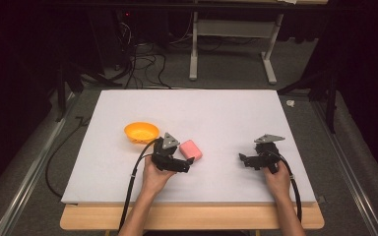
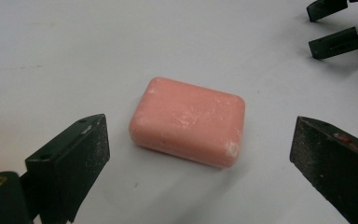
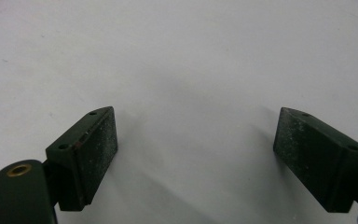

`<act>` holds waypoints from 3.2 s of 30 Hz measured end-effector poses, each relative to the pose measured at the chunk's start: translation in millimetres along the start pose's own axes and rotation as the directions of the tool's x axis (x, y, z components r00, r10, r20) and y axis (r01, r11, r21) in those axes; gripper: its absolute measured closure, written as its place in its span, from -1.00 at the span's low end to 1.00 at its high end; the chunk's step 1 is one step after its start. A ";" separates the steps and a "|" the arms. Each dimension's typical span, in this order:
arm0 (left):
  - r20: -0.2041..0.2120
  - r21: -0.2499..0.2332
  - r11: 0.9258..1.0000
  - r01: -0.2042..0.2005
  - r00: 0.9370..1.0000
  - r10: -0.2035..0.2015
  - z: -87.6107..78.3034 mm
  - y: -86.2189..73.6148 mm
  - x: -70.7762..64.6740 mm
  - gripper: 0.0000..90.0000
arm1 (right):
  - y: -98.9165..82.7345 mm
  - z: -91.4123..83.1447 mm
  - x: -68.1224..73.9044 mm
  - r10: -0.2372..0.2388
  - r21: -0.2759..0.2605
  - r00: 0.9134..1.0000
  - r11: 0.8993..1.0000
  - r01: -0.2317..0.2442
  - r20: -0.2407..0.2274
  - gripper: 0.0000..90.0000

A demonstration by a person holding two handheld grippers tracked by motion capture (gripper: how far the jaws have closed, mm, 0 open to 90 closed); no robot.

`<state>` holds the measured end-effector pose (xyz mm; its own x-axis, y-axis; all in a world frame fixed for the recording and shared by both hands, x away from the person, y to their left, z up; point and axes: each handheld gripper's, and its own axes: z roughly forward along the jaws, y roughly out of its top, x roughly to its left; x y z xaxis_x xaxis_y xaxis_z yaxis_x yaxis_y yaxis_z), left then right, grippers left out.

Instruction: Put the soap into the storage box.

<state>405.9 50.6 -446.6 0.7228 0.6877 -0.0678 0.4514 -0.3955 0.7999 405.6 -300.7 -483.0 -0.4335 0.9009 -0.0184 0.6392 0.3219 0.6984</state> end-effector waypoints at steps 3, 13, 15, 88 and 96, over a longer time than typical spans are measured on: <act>-0.001 0.003 1.000 -0.004 1.000 0.004 4.3 4.9 -0.4 -0.90 | 0.0 0.0 0.0 0.000 0.000 1.000 1.000 0.000 0.000 -0.68; 0.005 0.019 1.000 -0.004 1.000 0.004 19.3 14.8 2.8 -0.94 | 0.0 0.0 -0.1 -0.002 0.001 1.000 1.000 0.002 0.000 -0.68; 0.005 0.014 1.000 -0.003 1.000 0.003 21.6 15.2 3.3 -0.95 | 0.0 0.0 0.0 0.000 0.000 1.000 1.000 0.000 0.000 -0.68; 0.003 0.093 0.996 -0.015 1.000 0.015 43.0 8.1 1.5 -0.69 | 0.0 0.0 0.1 0.002 0.000 1.000 1.000 -0.002 -0.001 -0.68; 0.005 0.083 0.996 -0.031 1.000 0.030 30.7 11.8 -2.2 -0.69 | 0.0 0.0 0.0 0.002 0.001 1.000 1.000 -0.002 -0.001 -0.68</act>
<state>425.7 25.7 -455.4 0.7385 0.6726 -0.0463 0.4710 -0.4656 0.7492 405.6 -300.7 -483.0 -0.4333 0.9011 -0.0162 0.6403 0.3205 0.6980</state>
